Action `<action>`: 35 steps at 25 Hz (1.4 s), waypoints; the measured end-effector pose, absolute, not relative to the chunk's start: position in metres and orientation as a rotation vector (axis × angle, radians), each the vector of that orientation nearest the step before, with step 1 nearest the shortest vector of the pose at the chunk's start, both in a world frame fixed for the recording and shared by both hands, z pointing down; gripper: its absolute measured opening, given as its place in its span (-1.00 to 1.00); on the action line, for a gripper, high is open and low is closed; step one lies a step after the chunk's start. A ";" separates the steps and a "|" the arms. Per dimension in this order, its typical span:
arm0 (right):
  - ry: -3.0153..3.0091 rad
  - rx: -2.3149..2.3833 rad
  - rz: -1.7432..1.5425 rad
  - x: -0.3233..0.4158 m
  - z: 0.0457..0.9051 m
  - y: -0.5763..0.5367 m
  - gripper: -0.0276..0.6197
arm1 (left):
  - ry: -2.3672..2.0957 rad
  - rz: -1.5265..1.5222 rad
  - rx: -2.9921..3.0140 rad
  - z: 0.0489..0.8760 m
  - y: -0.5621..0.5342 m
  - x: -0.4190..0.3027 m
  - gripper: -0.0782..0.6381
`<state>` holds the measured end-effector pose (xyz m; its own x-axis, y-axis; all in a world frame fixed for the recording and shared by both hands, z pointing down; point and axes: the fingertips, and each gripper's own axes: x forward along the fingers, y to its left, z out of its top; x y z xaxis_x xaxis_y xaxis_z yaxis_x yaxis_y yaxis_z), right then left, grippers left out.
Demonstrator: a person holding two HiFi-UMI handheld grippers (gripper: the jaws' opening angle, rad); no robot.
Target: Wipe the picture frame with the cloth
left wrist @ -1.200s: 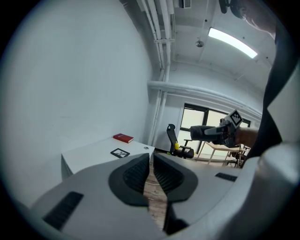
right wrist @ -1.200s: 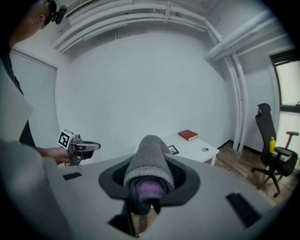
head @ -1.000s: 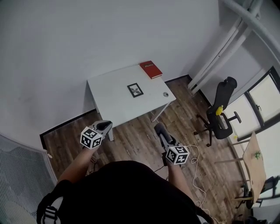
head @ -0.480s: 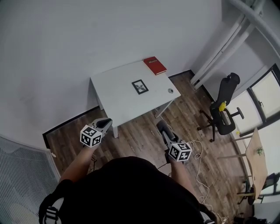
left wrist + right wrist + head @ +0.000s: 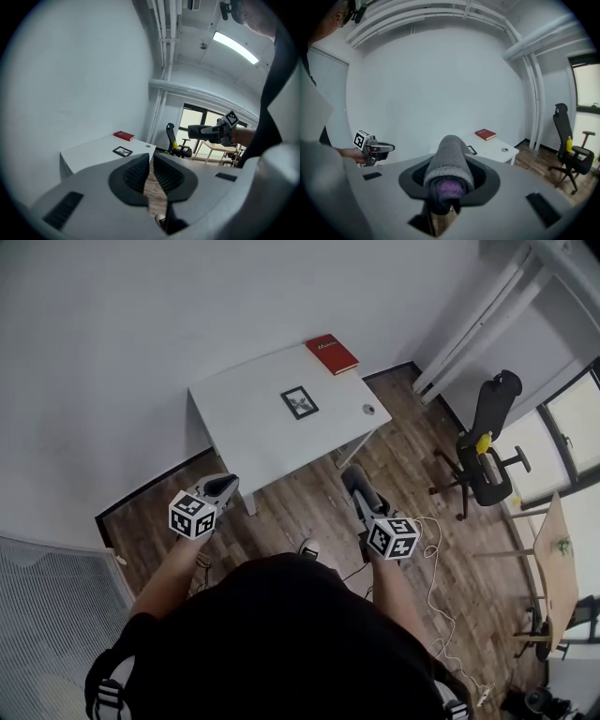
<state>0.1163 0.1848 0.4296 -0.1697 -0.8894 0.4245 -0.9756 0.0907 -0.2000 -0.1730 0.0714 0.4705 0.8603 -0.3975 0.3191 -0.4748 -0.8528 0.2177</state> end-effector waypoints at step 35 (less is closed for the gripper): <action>-2.338 1.501 0.792 0.273 0.507 -0.007 -0.58 | -1.010 0.499 2.556 0.491 -0.032 -0.019 -0.69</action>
<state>0.2729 -0.0069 0.5072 -0.4373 -0.7590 0.4824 -0.8959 0.3210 -0.3072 -0.0193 -0.0321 0.4910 0.6846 -0.5807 0.4406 -0.7027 -0.6864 0.1871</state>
